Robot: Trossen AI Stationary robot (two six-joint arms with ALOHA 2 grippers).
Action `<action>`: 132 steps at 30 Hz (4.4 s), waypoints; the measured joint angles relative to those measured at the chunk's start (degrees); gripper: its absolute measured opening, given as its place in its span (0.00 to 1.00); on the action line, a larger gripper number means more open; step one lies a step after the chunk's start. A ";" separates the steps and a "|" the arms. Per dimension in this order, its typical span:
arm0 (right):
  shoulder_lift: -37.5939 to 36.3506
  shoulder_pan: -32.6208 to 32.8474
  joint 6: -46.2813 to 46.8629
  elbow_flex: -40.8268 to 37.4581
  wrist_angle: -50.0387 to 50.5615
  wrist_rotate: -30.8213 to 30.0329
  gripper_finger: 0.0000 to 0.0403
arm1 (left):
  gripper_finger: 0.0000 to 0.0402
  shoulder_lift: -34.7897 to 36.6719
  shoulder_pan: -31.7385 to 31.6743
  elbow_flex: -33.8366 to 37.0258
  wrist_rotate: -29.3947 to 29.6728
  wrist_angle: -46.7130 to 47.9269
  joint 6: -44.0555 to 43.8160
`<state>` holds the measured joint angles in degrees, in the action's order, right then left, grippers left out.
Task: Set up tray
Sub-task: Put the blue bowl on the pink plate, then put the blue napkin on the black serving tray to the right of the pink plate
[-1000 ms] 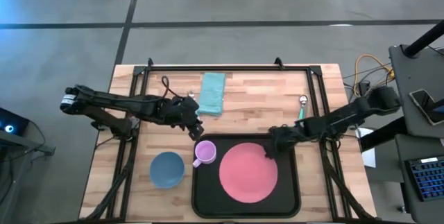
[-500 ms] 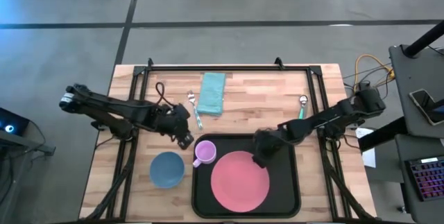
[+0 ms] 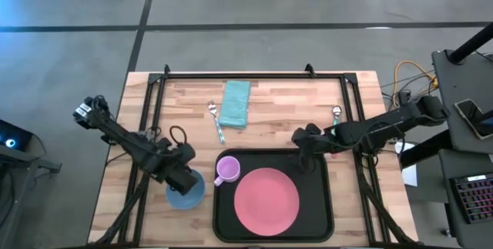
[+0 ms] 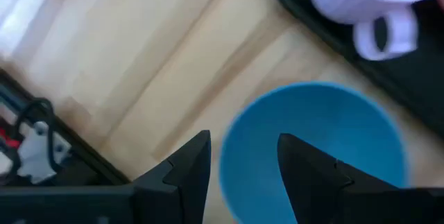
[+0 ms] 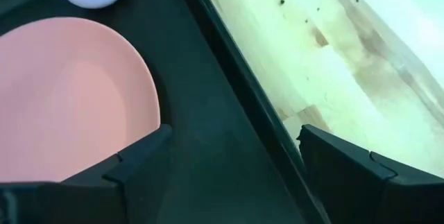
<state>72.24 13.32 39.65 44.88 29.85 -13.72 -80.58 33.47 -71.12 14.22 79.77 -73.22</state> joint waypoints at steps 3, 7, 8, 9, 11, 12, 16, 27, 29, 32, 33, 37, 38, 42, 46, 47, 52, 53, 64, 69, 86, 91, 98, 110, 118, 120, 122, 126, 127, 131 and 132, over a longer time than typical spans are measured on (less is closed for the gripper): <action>0.07 0.02 0.03 -0.04 0.02 0.04 0.73 | 0.37 -0.75 -0.25 2.13 0.54 -0.84 5.20; 0.25 0.04 0.11 -0.07 0.02 0.85 0.71 | 0.37 -0.74 -0.09 5.86 2.15 -6.04 15.65; 0.25 0.05 0.16 -0.07 0.02 1.16 0.71 | 0.37 -0.74 -0.10 6.92 2.18 -6.81 18.73; 0.25 0.03 0.20 -0.07 0.03 1.44 0.70 | 0.37 -0.72 -0.10 7.89 2.16 -7.47 21.38; 0.25 0.05 0.44 -0.07 0.04 1.78 0.70 | 0.37 -0.72 -0.10 9.68 2.08 -8.86 25.04; 0.25 0.05 0.44 -0.07 0.04 1.85 0.69 | 0.37 -0.72 -0.10 10.45 1.51 -9.69 26.51; 0.27 0.05 0.67 -0.09 0.22 2.06 0.68 | 0.37 -0.37 -0.15 11.64 -3.13 -13.66 31.61; 0.29 0.05 0.68 -0.11 0.00 1.73 0.67 | 0.37 -0.04 -0.50 14.63 -3.83 -17.07 33.74; 0.32 0.05 0.68 -0.13 0.00 1.70 0.67 | 0.37 -0.04 -0.83 16.25 -3.91 -19.71 33.74; 0.32 0.05 0.66 -0.13 0.00 1.66 0.67 | 0.37 -0.04 -1.67 19.15 -3.98 -22.12 33.74; 0.32 0.05 0.66 -0.13 -0.02 1.64 0.66 | 0.37 -0.04 -2.03 20.13 -4.08 -22.76 33.74; 0.32 0.05 0.66 -0.13 0.00 1.57 0.66 | 0.37 -0.04 -3.52 22.80 -5.90 -24.20 33.73; 0.32 0.05 0.66 -0.15 0.00 1.57 0.66 | 0.37 -0.04 -3.73 23.20 -6.38 -24.20 33.74; 0.32 0.05 0.65 -0.15 0.15 1.57 0.66 | 0.30 -0.04 -3.99 24.03 -8.20 -24.28 34.13; 0.36 0.05 0.64 -0.25 0.32 1.57 0.64 | 0.17 -0.04 -3.99 24.01 -8.38 -24.38 34.28; 0.36 0.05 0.64 -0.29 0.31 1.57 0.64 | 0.14 -0.04 -3.99 23.86 -8.37 -24.40 34.29; 0.36 0.04 0.66 -0.44 0.43 1.57 0.62 | 0.02 0.13 -4.02 23.24 -8.86 -24.68 32.40; 0.36 0.05 0.66 -0.44 0.42 1.57 0.62 | 0.02 0.13 -4.02 23.12 -8.98 -24.56 31.97; 0.36 0.03 0.77 -0.44 1.64 1.61 0.58 | 0.00 -0.04 -3.88 7.89 -13.80 -16.53 27.77; 0.36 0.03 0.68 -0.44 1.68 1.63 0.58 | 0.00 -0.11 -3.88 -5.62 -14.68 -10.09 21.93; -8.89 4.65 12.48 -0.44 8.77 -2.27 0.56 | 0.00 -31.50 -14.04 -43.31 -6.67 -10.58 43.70; -16.60 6.54 18.69 -0.44 14.78 -7.28 0.56 | 0.00 -40.67 -17.15 -52.47 -8.86 -10.94 49.73; -22.77 6.98 21.31 -0.44 18.20 -10.22 0.56 | 0.00 -50.48 -17.45 -58.10 -13.56 -11.57 53.19; -20.27 6.98 20.86 -0.44 18.38 -10.51 0.56 | 0.00 -52.50 -18.49 -52.23 -15.63 -21.17 54.72; -17.92 7.06 20.60 -0.46 18.38 -9.63 0.56 | 0.02 -52.42 -18.86 -49.07 -15.50 -22.29 54.45; -17.63 7.06 20.58 -0.46 18.38 -9.64 0.56 | 0.06 -52.39 -18.77 -49.89 -14.87 -21.93 54.48; -17.54 7.06 20.39 -0.46 18.37 -9.65 0.56 | 0.10 -52.37 -18.71 -51.03 -14.51 -22.46 54.50; -17.35 7.06 19.74 -0.46 18.38 -9.80 0.56 | 0.21 -52.24 -18.64 -53.10 -14.20 -21.23 54.50; -17.37 7.06 19.72 -0.46 18.38 -9.81 0.56 | 0.24 -52.24 -18.64 -53.57 -14.21 -20.57 54.51; -17.39 7.06 19.70 -0.48 18.40 -9.86 0.56 | 0.33 -51.35 -18.53 -55.69 -14.16 -17.10 55.29; -17.39 7.06 19.70 -0.48 18.38 -9.88 0.56 | 0.34 -50.47 -18.53 -55.99 -14.03 -16.37 55.27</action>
<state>54.85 20.38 59.35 44.40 48.23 -23.59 -131.05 14.94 -127.11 0.19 63.40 -17.95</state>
